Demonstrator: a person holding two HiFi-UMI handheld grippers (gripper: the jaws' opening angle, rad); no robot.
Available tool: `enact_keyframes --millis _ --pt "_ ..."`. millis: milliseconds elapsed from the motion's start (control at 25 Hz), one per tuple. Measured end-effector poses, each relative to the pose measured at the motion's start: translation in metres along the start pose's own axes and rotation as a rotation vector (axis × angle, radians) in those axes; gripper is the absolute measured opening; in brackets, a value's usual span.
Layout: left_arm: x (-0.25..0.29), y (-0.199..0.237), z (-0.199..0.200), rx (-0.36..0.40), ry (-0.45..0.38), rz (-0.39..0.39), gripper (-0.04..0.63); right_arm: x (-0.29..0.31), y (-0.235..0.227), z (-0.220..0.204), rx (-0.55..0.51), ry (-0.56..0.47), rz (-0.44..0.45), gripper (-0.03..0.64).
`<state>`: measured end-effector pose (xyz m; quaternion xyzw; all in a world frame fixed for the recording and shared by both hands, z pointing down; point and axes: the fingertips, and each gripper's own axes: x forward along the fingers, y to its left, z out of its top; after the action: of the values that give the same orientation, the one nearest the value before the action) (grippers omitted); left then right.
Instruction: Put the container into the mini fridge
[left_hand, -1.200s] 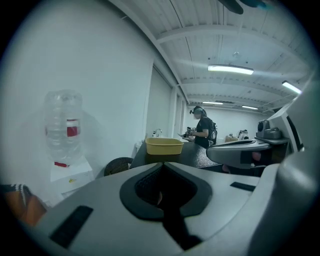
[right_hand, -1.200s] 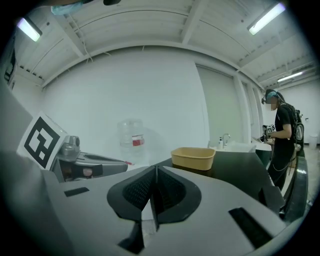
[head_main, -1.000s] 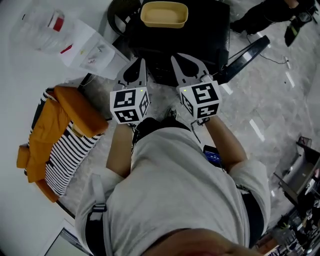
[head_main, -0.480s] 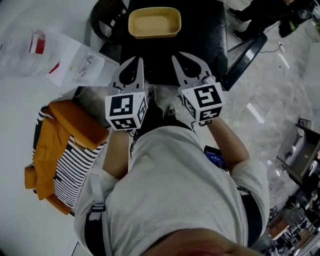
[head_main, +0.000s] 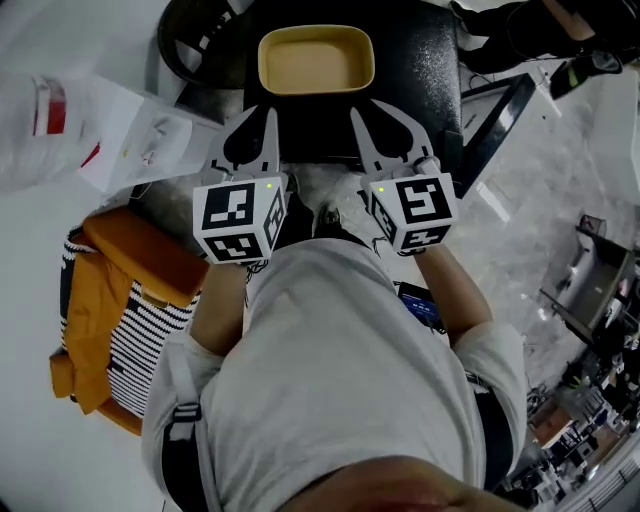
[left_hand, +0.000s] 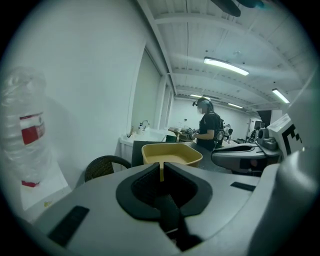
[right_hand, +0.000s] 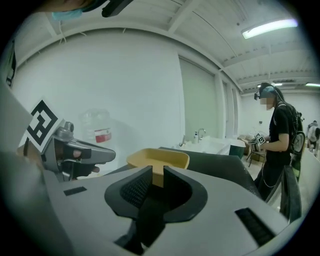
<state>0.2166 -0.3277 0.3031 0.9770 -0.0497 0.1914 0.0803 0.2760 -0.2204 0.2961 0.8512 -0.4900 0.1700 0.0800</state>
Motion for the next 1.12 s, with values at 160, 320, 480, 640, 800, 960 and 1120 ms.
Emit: enact_keyframes --millis 160,320,480,640,800,960,1120 --pt "0.016 0.015 0.005 -0.018 0.013 -0.019 0.024 0.008 -0.012 0.005 0.056 0.006 -0.027 0.186" --pt "0.031 0.024 0.007 -0.025 0.042 -0.044 0.054 0.014 -0.024 0.009 0.121 0.001 -0.079 0.198" --pt "0.04 0.024 0.016 -0.041 0.052 -0.084 0.127 0.022 -0.035 0.012 0.177 0.013 -0.125 0.198" --pt "0.05 0.026 0.017 -0.109 0.081 -0.128 0.143 0.032 -0.043 0.011 0.231 0.056 -0.173 0.198" --pt "0.06 0.033 0.015 -0.164 0.127 -0.142 0.143 0.041 -0.051 0.01 0.262 0.107 -0.215 0.198" --pt "0.072 0.041 0.011 -0.173 0.18 -0.132 0.143 0.053 -0.055 0.004 0.279 0.17 -0.239 0.198" --pt "0.081 0.04 0.008 -0.16 0.211 -0.14 0.143 0.06 -0.062 -0.008 0.289 0.237 -0.277 0.196"
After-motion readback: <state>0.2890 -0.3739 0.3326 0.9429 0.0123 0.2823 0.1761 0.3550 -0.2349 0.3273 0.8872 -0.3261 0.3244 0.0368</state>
